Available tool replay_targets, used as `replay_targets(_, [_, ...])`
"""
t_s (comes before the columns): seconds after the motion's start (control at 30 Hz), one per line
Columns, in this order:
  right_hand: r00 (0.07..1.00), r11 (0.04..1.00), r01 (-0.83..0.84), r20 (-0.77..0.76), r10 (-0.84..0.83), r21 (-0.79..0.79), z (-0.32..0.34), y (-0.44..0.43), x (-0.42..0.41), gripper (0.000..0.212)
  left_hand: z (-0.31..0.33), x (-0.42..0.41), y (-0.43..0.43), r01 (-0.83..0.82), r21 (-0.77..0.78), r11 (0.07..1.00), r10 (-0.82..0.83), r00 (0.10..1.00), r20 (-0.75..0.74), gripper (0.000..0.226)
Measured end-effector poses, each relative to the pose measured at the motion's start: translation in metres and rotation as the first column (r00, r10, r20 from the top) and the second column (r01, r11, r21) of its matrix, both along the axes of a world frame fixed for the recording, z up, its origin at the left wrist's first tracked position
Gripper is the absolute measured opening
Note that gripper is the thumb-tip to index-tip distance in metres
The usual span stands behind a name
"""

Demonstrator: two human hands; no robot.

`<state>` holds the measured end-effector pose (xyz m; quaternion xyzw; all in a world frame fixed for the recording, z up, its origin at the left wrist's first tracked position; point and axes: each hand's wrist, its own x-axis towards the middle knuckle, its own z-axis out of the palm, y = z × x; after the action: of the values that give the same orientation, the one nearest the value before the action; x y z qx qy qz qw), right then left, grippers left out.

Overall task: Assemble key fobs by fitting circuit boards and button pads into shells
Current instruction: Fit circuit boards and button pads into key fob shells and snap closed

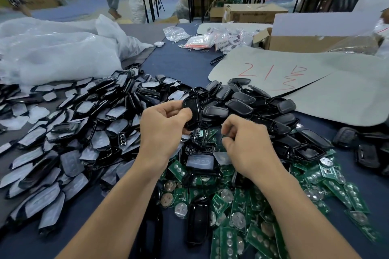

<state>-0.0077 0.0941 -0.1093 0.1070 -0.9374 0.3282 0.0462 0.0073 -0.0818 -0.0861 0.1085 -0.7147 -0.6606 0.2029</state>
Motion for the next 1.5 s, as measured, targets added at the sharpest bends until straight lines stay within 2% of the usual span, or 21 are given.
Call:
replay_targets(0.07, [0.998,0.977,0.059,0.004,-0.059,-0.204,0.003,0.004,0.002,0.025,-0.003,0.000,-0.001,-0.006,-0.004,1.000,0.006,1.000,0.012,0.041])
replay_targets(0.17, [0.993,0.874,0.115,0.026,-0.117,-0.471,0.010,0.007,0.001,0.023,-0.007,-0.001,-0.002,-0.012,-0.023,1.000,0.012,0.999,0.036,0.029])
replay_targets(0.3, [0.985,0.715,0.168,0.138,-0.100,-0.678,0.015,0.006,0.001,0.019,-0.010,-0.001,0.000,-0.008,-0.074,0.997,0.012,0.999,0.050,0.024])
replay_targets(0.43, [0.971,0.534,0.192,0.239,0.020,-0.823,0.018,0.002,0.003,0.019,-0.014,-0.003,0.002,0.008,-0.064,0.998,-0.005,0.999,0.050,0.026])
replay_targets(0.5, [0.958,0.440,0.211,0.274,0.084,-0.873,0.020,0.001,0.005,0.019,-0.016,-0.005,0.002,0.029,-0.046,0.999,-0.026,0.998,0.052,0.020])
replay_targets(0.57, [0.947,0.373,0.226,0.292,0.132,-0.900,0.022,0.000,0.005,0.019,-0.018,-0.006,0.003,0.059,-0.035,0.998,-0.057,0.997,0.061,0.025])
replay_targets(0.63, [0.940,0.341,0.237,0.303,0.157,-0.910,0.023,0.001,0.006,0.018,-0.020,-0.006,0.003,0.086,-0.040,0.995,-0.084,0.994,0.064,0.027])
replay_targets(0.8, [0.931,0.325,0.241,0.313,0.189,-0.914,0.025,0.003,0.004,0.019,-0.018,-0.003,0.004,0.083,-0.089,0.993,-0.080,0.996,0.035,0.013])
replay_targets(0.93, [0.910,0.249,0.283,0.341,0.236,-0.926,0.028,0.003,0.004,0.021,-0.015,-0.001,0.004,0.077,-0.093,0.993,-0.076,0.997,0.010,0.011])
replay_targets(1.03, [0.871,0.163,0.316,0.354,0.341,-0.935,0.031,0.005,0.005,0.022,-0.014,-0.001,0.006,0.065,-0.015,0.998,-0.064,0.998,0.017,0.018])
replay_targets(1.1, [0.851,0.173,0.315,0.358,0.384,-0.933,0.033,0.006,0.007,0.020,-0.015,-0.002,0.008,0.061,-0.009,0.998,-0.060,0.998,0.032,0.016])
replay_targets(1.23, [0.880,0.369,0.259,0.376,0.292,-0.893,0.028,0.005,0.007,0.023,-0.017,-0.003,0.006,0.078,-0.001,0.997,-0.078,0.995,0.058,0.014])
replay_targets(1.3, [0.905,0.419,0.236,0.356,0.235,-0.877,0.026,0.005,0.006,0.024,-0.017,-0.003,0.005,0.088,-0.009,0.996,-0.087,0.994,0.064,0.012])
replay_targets(1.4, [0.921,0.424,0.197,0.315,0.231,-0.884,0.026,0.004,0.005,0.023,-0.014,-0.001,0.002,0.116,-0.014,0.993,-0.115,0.992,0.049,0.010])
replay_targets(1.5, [0.912,0.348,0.224,0.322,0.254,-0.910,0.023,0.002,0.005,0.030,-0.011,0.000,-0.001,0.136,-0.028,0.990,-0.135,0.990,0.037,0.015])
